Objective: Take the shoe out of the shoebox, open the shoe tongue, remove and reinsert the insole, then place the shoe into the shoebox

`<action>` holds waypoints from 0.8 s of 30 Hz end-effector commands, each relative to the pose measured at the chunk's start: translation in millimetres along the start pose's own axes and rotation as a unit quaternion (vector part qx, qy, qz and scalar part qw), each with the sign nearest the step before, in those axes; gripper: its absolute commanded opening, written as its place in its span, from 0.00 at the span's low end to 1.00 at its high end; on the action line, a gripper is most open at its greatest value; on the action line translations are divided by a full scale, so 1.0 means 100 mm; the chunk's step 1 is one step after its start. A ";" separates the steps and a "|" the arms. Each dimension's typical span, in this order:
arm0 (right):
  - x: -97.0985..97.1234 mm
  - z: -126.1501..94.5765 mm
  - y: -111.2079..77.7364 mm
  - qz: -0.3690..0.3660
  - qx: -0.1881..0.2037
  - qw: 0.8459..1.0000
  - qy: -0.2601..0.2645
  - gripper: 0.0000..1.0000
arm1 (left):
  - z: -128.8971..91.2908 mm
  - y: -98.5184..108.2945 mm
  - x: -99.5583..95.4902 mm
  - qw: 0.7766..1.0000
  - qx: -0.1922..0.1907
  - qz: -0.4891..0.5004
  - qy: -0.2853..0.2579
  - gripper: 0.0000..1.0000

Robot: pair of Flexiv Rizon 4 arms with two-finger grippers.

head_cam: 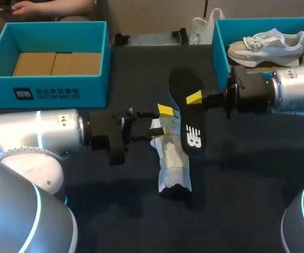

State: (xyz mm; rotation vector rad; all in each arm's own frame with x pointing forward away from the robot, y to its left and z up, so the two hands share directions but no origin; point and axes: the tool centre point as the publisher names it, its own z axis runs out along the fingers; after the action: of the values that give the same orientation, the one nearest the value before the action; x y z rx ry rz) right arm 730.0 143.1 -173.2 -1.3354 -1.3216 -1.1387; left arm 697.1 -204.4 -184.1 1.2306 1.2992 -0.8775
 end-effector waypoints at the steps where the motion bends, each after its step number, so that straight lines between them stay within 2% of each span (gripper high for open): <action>1: -0.05 0.03 -0.01 0.004 -0.001 1.000 0.001 0.00 | -0.24 0.02 -0.03 1.000 0.006 -0.006 0.028 1.00; 6: -0.11 0.05 -0.02 0.008 -0.001 1.000 0.005 0.00 | -0.33 0.08 -0.06 0.995 0.004 -0.010 0.095 1.00; 9: -0.14 0.07 -0.04 0.010 -0.002 1.000 0.007 0.00 | -0.36 0.13 -0.08 0.989 -0.004 -0.026 0.148 1.00; 11: -0.16 0.08 -0.05 0.013 -0.002 1.000 0.008 0.00 | -0.36 0.16 -0.09 0.984 -0.020 -0.036 0.171 1.00; 13: -0.18 0.09 -0.06 0.014 -0.002 1.000 0.008 0.00 | -0.37 0.17 -0.11 0.980 -0.019 -0.045 0.193 1.00; 24: -0.20 0.08 -0.06 0.017 0.000 1.000 0.008 0.00 | -0.39 0.15 -0.10 0.962 0.034 -0.039 0.266 1.00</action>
State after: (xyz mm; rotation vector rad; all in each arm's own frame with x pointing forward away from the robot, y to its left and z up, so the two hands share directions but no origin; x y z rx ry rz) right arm 723.3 147.4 -194.1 -1.3400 -1.2808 -1.1272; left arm 695.3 -167.9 -171.6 1.4261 1.6258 -0.7483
